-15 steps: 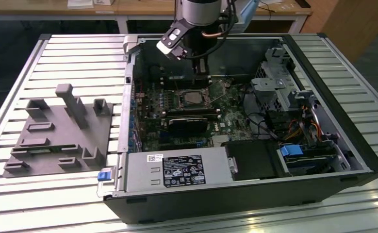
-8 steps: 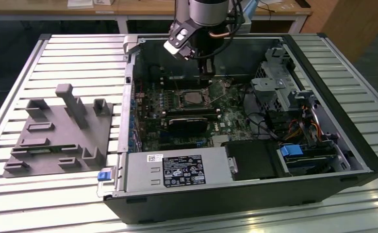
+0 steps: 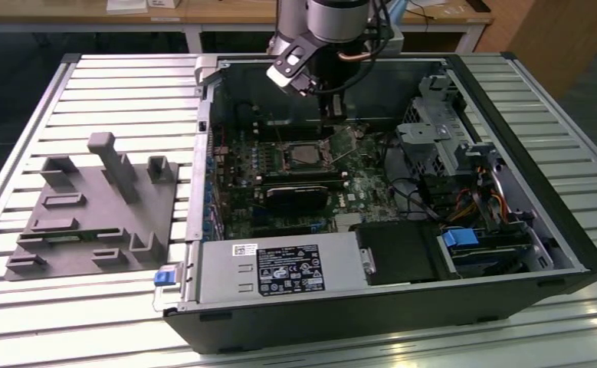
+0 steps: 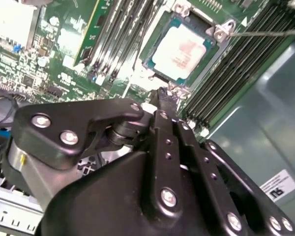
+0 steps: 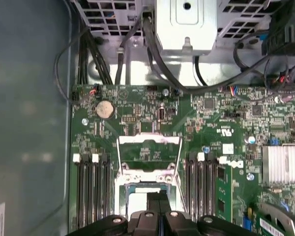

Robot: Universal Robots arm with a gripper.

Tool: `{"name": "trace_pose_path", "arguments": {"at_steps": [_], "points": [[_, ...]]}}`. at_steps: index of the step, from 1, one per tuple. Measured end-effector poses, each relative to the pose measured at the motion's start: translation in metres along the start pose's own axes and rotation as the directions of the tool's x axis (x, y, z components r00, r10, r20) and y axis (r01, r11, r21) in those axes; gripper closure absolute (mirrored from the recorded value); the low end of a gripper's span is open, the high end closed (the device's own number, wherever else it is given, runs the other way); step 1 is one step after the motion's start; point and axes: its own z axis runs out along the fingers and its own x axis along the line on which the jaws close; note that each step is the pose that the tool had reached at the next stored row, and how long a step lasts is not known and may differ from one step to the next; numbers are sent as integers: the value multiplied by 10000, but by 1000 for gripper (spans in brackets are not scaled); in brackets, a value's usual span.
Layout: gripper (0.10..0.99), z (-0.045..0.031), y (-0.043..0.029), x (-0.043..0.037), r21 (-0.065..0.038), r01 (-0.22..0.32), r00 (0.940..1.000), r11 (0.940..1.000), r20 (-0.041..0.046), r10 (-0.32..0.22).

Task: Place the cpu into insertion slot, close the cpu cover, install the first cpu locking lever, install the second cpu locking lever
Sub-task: 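Close the cpu cover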

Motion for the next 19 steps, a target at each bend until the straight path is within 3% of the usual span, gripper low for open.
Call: {"name": "trace_pose_path", "arguments": {"at_steps": [8, 14, 19], "points": [[980, 30, 163, 10, 63, 4, 10000, 10000, 0, -4], [980, 65, 200, 17, 77, 219, 9998, 9997, -9, -219], [980, 76, 287, 29, 90, 219, 9998, 9997, 7, -219]]}}
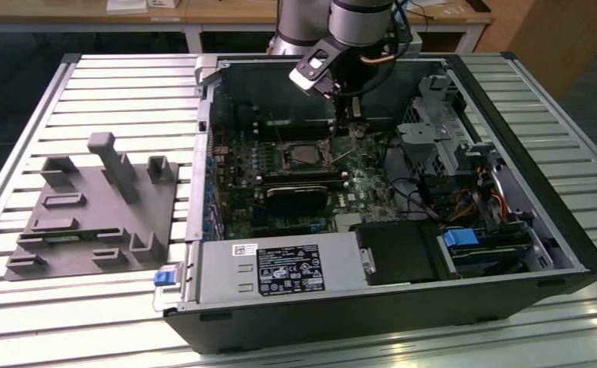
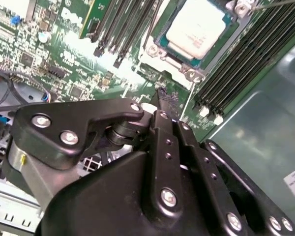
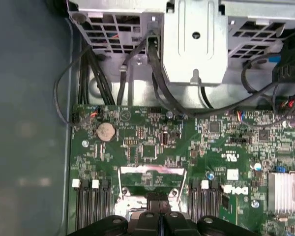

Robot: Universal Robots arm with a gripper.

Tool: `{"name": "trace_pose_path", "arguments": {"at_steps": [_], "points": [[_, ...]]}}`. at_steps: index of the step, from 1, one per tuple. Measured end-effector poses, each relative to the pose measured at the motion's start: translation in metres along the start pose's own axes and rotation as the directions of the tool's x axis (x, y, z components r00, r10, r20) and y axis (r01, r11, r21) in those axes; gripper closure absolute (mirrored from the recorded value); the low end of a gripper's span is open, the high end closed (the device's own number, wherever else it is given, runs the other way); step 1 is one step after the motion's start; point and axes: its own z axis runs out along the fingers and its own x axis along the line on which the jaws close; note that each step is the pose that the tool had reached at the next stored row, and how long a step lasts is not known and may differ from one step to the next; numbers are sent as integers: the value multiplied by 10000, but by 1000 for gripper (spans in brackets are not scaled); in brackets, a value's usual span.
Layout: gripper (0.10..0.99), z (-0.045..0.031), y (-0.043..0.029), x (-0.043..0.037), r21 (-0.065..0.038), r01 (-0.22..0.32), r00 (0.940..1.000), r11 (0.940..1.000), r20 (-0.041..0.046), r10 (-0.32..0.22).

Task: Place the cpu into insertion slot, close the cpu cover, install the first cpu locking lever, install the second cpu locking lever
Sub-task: 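Close the cpu cover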

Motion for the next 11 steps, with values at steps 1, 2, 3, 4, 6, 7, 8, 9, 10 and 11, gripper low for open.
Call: {"name": "trace_pose_path", "arguments": {"at_steps": [1, 2, 3, 4, 6, 7, 8, 9, 10, 11], "points": [[980, 1, 17, 5, 3, 0, 10000, 10000, 4, 0], [980, 2, 33, 12, 6, 0, 10000, 10000, 8, 0], [980, 3, 44, 21, 8, 1, 10000, 10000, 16, -1], [980, 4, 54, 29, 9, 1, 10000, 10000, 23, -1], [980, 5, 72, 43, 10, 0, 10000, 10000, 48, 0], [980, 6, 81, 48, 11, 0, 10000, 10000, 56, 0], [980, 6, 91, 54, 11, -2, 10000, 10000, 64, 2], [980, 7, 103, 59, 11, -5, 10000, 10000, 90, 5], [980, 7, 115, 62, 12, -8, 9999, 10000, 118, 8], [980, 8, 129, 64, 13, -10, 9999, 10000, 135, 9]]}}
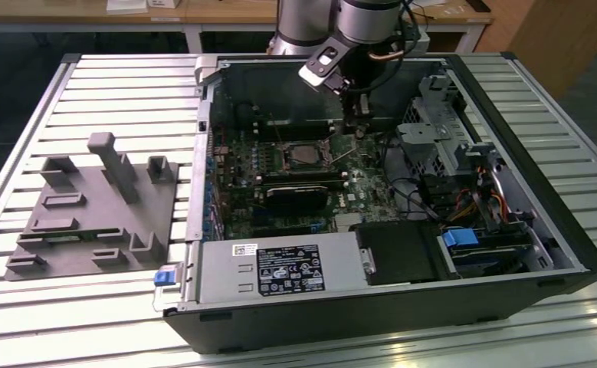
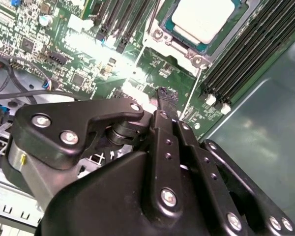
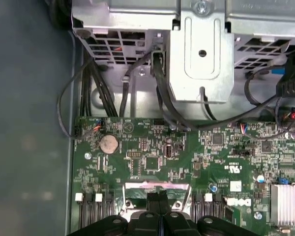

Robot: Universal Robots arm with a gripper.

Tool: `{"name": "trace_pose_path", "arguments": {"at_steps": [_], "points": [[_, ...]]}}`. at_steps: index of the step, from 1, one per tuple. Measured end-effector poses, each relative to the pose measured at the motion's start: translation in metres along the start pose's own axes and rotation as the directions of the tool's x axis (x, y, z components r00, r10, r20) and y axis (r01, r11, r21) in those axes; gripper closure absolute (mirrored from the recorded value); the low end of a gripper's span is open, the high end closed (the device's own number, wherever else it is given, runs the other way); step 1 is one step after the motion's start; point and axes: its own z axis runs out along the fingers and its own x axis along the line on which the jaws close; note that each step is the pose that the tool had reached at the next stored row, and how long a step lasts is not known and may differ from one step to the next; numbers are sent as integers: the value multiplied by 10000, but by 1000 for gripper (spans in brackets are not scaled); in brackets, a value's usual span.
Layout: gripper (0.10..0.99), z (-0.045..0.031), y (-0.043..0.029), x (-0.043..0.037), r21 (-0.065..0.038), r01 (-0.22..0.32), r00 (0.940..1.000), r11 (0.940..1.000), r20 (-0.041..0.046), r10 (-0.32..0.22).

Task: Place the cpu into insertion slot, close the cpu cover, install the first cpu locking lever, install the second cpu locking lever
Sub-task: 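Close the cpu cover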

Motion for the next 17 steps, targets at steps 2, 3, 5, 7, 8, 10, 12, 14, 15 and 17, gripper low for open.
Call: {"name": "trace_pose_path", "arguments": {"at_steps": [2, 3, 5, 7, 8, 10, 12, 14, 15, 17], "points": [[980, 0, 29, 1, 4, -2, 10000, 10000, 17, 2], [980, 2, 42, 1, 4, -1, 10000, 10000, 17, 1], [980, 3, 63, 2, 5, -2, 10000, 10000, 17, 2], [980, 5, 86, 1, 4, -2, 10000, 10000, 19, 2], [980, 6, 99, 1, 5, -1, 10000, 10000, 21, 1], [980, 7, 124, 2, 7, -1, 10000, 10000, 21, 1], [980, 9, 144, 2, 9, -1, 10000, 10000, 21, 1], [980, 11, 161, 2, 13, -2, 10000, 10000, 21, 2], [980, 12, 169, 2, 16, -1, 10000, 10000, 22, 1], [980, 13, 189, 4, 26, -1, 10000, 10000, 26, 1]]}}
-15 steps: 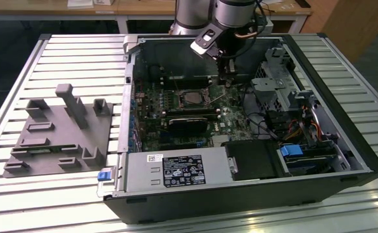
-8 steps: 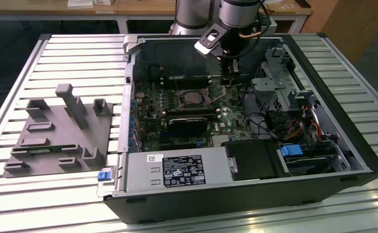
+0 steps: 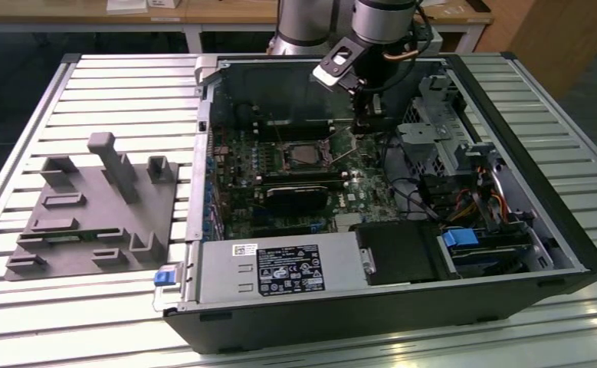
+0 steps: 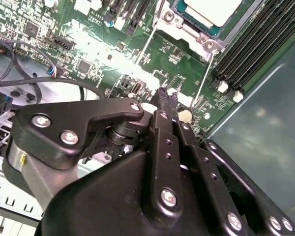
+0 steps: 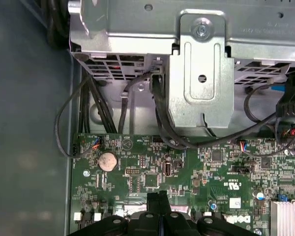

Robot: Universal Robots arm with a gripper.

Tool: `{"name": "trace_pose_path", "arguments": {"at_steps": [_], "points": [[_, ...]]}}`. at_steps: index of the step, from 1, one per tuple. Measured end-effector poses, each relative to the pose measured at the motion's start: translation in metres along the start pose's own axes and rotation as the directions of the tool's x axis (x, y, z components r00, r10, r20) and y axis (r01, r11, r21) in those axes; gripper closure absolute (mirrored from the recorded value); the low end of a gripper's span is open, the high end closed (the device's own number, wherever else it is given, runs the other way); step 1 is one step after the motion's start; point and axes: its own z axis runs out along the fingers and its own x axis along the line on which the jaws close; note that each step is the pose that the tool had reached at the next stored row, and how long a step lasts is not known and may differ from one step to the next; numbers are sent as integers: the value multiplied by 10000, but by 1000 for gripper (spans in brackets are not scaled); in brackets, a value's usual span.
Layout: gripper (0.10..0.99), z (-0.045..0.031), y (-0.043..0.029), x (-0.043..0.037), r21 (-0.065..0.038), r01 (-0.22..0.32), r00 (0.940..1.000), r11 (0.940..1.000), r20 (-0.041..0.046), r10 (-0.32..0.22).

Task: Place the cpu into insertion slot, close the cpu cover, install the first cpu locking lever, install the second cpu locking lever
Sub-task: 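Close the cpu cover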

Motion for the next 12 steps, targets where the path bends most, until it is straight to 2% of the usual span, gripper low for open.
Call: {"name": "trace_pose_path", "arguments": {"at_steps": [7, 9, 12], "points": [[980, 6, 70, 4, 44, 1, 10000, 10000, 10, -2], [980, 11, 116, 4, 64, 2, 10000, 10000, 10, -2], [980, 30, 134, 5, 110, 3, 10000, 9999, 11, -3]]}}
